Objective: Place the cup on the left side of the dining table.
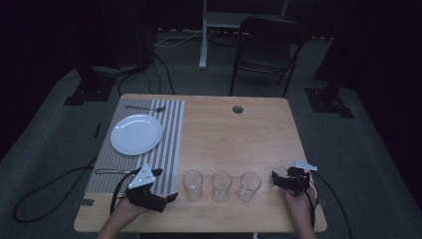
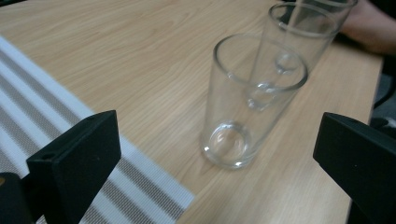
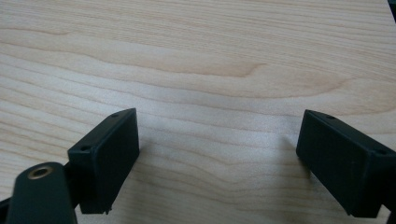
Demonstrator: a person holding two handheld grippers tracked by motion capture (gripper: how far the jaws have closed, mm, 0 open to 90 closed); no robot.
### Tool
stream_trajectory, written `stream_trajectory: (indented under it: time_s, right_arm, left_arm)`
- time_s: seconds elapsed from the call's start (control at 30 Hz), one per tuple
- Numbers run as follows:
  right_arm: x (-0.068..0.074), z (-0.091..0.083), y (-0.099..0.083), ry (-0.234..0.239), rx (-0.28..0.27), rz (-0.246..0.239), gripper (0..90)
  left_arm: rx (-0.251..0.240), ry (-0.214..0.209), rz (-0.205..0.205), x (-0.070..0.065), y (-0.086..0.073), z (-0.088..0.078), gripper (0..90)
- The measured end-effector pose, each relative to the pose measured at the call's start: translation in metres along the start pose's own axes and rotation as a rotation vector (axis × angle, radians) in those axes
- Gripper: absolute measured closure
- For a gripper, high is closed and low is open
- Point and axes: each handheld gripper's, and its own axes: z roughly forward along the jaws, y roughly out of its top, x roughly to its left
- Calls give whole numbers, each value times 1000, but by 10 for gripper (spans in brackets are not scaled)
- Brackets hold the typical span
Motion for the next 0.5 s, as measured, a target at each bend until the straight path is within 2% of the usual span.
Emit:
stream_trajectory:
  time_s: [0.07, 0.2, 0.23, 0.37, 0.4, 0.43, 0.5]
  right_arm:
    - [0, 0, 0, 0, 0, 0, 128]
    - [0, 0, 0, 0, 0, 0, 128]
    - [0, 0, 0, 0, 0, 0, 128]
    - [0, 0, 0, 0, 0, 0, 128]
    - [0, 0, 0, 0, 0, -1, 128]
    - [0, 0, 0, 0, 0, -1, 128]
    - [0, 0, 0, 0, 0, -1, 129]
  left_arm:
    - [7, -15, 9, -2, 4, 2, 12]
    - [9, -17, 32, -6, 14, 8, 13]
    - [11, -32, 35, -6, 17, 9, 13]
    - [31, -29, 69, -9, 26, 18, 13]
    - [39, -41, 74, -10, 27, 19, 13]
    - [46, -25, 84, -12, 28, 22, 13]
    - [55, -47, 84, -11, 31, 25, 13]
